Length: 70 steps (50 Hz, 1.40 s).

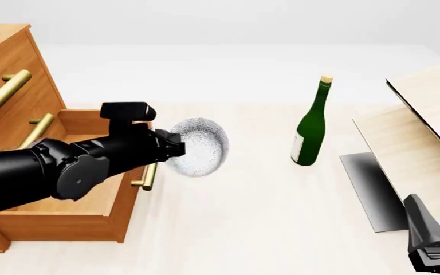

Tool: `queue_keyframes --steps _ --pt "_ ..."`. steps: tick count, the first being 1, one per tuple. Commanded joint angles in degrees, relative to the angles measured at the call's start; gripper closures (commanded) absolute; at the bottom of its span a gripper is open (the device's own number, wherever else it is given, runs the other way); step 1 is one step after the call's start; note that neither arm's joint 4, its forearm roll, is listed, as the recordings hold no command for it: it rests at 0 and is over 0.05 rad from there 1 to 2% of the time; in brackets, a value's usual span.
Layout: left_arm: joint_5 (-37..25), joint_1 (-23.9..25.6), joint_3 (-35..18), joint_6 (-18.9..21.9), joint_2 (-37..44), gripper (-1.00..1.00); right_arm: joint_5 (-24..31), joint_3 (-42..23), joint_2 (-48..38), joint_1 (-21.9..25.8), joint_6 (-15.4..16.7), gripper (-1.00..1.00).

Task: Put the bowl in the bottom drawer of the cabinet and close it.

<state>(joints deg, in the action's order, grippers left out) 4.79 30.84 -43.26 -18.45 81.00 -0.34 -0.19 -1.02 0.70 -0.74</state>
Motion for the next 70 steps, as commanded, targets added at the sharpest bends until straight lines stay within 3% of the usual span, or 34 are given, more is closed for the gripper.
queue_keyframes --steps 1,52,70 --pt "-1.4 -1.0 0.8 0.7 -4.2 1.0 0.0 0.0 0.0 0.0 0.0 -1.0" --pt "-10.8 -9.7 4.0 4.5 -21.2 1.0 0.0 0.0 0.0 0.0 0.0 -1.0" --pt "-12.2 -15.4 5.5 6.2 -25.0 1.0 0.0 0.0 0.0 0.0 0.0 -1.0"
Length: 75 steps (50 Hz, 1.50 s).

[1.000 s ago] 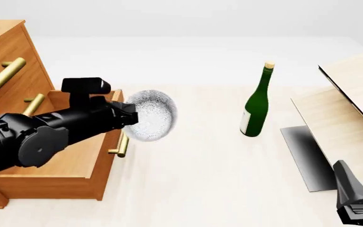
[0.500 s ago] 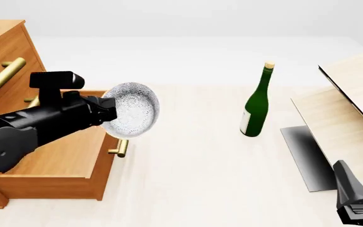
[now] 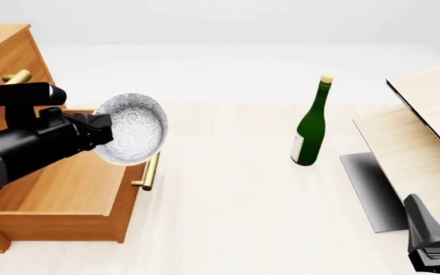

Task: Put the bowl in the bottom drawer of the cabinet and close it.

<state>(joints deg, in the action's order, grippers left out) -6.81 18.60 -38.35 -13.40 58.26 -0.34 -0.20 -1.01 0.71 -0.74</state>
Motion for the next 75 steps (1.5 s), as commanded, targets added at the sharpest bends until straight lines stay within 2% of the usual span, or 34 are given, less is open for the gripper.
queue_keyframes --steps 1,22,38,75 --pt "-0.5 -3.5 0.8 1.3 -2.5 1.0 0.0 0.0 0.0 0.0 0.0 -1.0" --pt "0.9 -9.1 2.9 3.0 -2.7 1.0 0.0 0.0 0.0 0.0 0.0 -1.0" --pt "2.0 -15.5 4.3 3.6 -1.6 1.0 0.0 0.0 0.0 0.0 0.0 -1.0" --pt "5.8 -21.0 8.6 5.2 1.4 1.0 -0.4 0.0 -0.6 0.6 -0.6 -1.0"
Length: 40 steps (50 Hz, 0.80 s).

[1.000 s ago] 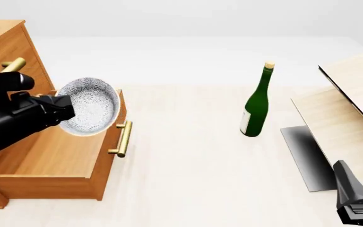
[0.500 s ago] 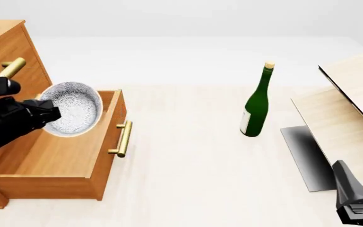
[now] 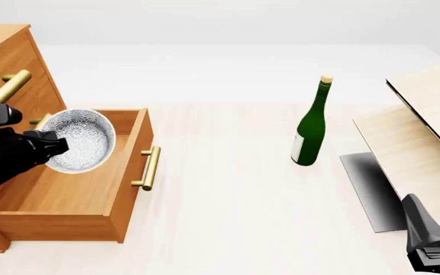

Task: Put the bowl in the bottom drawer of the cabinet and close it.

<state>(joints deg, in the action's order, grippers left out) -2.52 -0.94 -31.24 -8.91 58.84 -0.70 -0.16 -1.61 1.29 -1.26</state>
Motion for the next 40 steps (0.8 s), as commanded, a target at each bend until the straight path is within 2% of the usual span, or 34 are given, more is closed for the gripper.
queue_keyframes --steps 1,40 --pt "1.5 -1.5 1.5 0.7 0.8 1.0 0.0 0.0 0.0 0.0 0.0 -1.0" --pt "7.5 -3.8 5.4 1.6 6.9 1.0 -0.1 0.0 -0.1 0.1 -0.1 -1.0"
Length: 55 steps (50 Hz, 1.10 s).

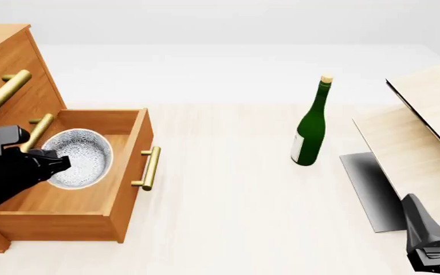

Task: Put the bowl in the bottom drawer of the cabinet and close it.

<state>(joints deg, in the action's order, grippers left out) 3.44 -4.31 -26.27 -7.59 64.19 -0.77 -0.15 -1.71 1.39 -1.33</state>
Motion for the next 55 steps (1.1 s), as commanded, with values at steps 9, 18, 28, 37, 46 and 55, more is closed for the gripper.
queue_keyframes --steps 9,18,28,37,46,55 --pt "3.3 -0.4 1.1 0.3 3.9 1.0 0.0 0.0 0.0 0.0 0.0 -1.0" --pt "4.5 -1.1 1.4 0.6 5.5 1.0 0.0 0.0 0.0 0.0 0.0 -1.0" --pt "5.8 -1.7 1.9 0.3 7.5 1.0 0.0 0.0 0.0 0.0 0.0 -1.0" --pt "6.6 -1.9 2.2 0.2 8.4 1.0 0.0 0.0 0.0 0.0 0.0 -1.0" --pt "7.5 -2.5 2.6 0.2 9.8 1.0 0.0 0.0 0.0 0.0 0.0 -1.0" --pt "8.6 -3.7 3.0 0.3 11.2 1.0 0.0 0.0 0.0 0.0 0.0 -1.0"
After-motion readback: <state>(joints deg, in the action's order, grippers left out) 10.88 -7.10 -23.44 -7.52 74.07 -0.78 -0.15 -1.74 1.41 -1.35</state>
